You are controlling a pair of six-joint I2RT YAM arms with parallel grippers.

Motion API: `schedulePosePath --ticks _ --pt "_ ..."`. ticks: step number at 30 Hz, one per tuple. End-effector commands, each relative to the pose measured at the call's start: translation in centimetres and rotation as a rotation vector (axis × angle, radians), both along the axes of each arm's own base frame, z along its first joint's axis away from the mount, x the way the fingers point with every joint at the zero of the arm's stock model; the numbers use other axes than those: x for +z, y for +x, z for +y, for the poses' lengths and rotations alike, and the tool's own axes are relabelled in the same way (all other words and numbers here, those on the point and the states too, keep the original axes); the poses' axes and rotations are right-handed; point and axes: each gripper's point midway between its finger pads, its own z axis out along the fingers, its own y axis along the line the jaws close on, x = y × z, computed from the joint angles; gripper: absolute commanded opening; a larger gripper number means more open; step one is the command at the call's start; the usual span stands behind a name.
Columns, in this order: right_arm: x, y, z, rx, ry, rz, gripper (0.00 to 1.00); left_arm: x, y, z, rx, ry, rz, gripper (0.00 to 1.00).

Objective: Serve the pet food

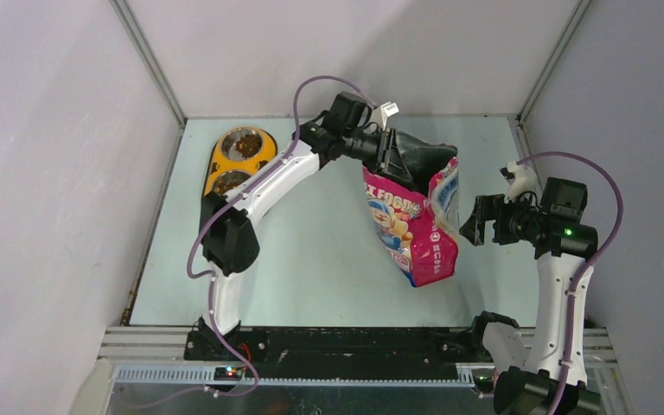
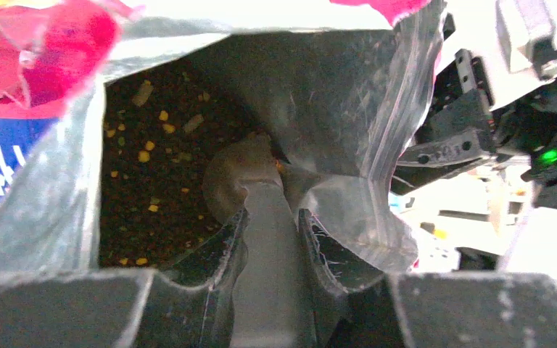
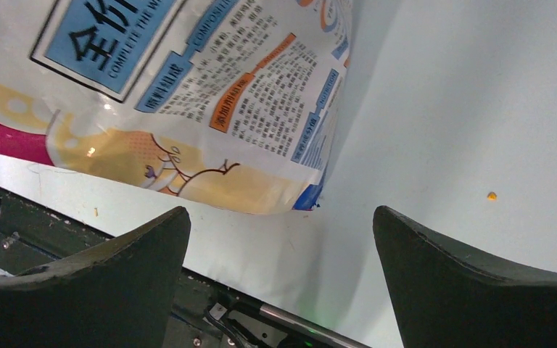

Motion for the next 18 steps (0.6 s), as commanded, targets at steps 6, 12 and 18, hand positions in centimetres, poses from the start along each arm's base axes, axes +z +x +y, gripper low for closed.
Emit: schedulePosePath --ticks 6,12,18 --pt "-0.7 0.3 -1.8 0.002 -0.101 0.024 1.0 6.8 1.2 3.0 0.05 -0.216 0.153 0.0" --pt "-1.1 0.5 -2.8 -0.007 -0.146 0.053 1.0 9.3 3.6 4.6 0.105 -0.275 0.128 0.0" --pt "-1.2 0.8 -3.0 -0.009 -0.146 0.063 1.0 9.9 4.3 6.1 0.141 -0.296 0.133 0.0"
